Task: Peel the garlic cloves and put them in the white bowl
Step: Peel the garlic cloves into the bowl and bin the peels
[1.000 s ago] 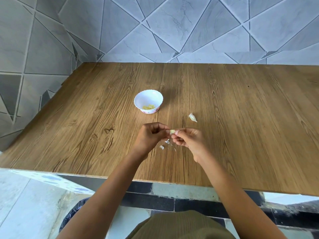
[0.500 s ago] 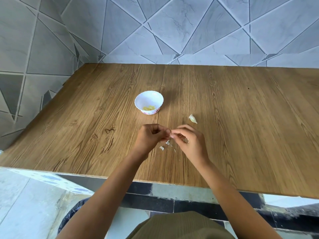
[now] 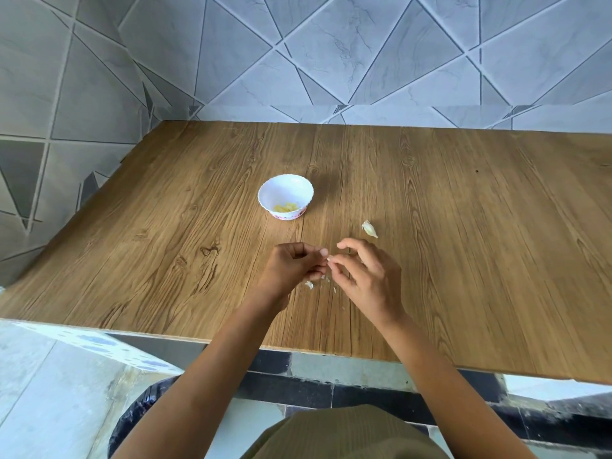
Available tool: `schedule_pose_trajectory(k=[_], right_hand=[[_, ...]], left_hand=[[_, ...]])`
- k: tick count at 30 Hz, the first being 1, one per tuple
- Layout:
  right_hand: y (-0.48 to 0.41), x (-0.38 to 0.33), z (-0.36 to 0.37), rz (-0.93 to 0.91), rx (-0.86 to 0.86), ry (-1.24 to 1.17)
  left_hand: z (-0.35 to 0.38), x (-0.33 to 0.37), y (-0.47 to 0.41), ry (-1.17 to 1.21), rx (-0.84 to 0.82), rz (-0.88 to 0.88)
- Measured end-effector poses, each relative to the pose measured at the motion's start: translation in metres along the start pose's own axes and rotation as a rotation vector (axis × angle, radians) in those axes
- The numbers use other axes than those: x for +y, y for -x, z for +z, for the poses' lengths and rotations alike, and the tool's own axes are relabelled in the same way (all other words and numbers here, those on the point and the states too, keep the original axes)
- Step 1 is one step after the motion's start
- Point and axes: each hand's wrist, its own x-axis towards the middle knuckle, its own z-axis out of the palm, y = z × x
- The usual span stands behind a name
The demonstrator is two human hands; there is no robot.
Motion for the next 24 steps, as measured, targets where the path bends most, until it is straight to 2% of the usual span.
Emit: schedule_pose_trajectory(k=[7,19,24], right_hand=[[0.001,-0.004,0.002,0.214,-0.073,-0.136],[0.007,-0.012,0.011,0.365,-0.094,-0.251],[0.012,-0.010,0.014,0.546,-0.115,-0.489]], left_hand=[[-0.001,-0.001,0.001,-0.113,-0.016,0.050],[0.004,-0.007,-0.001,-0.108,0.088,0.015],[0.001,-0.006,-0.001,-0.039,0.022,-0.002]])
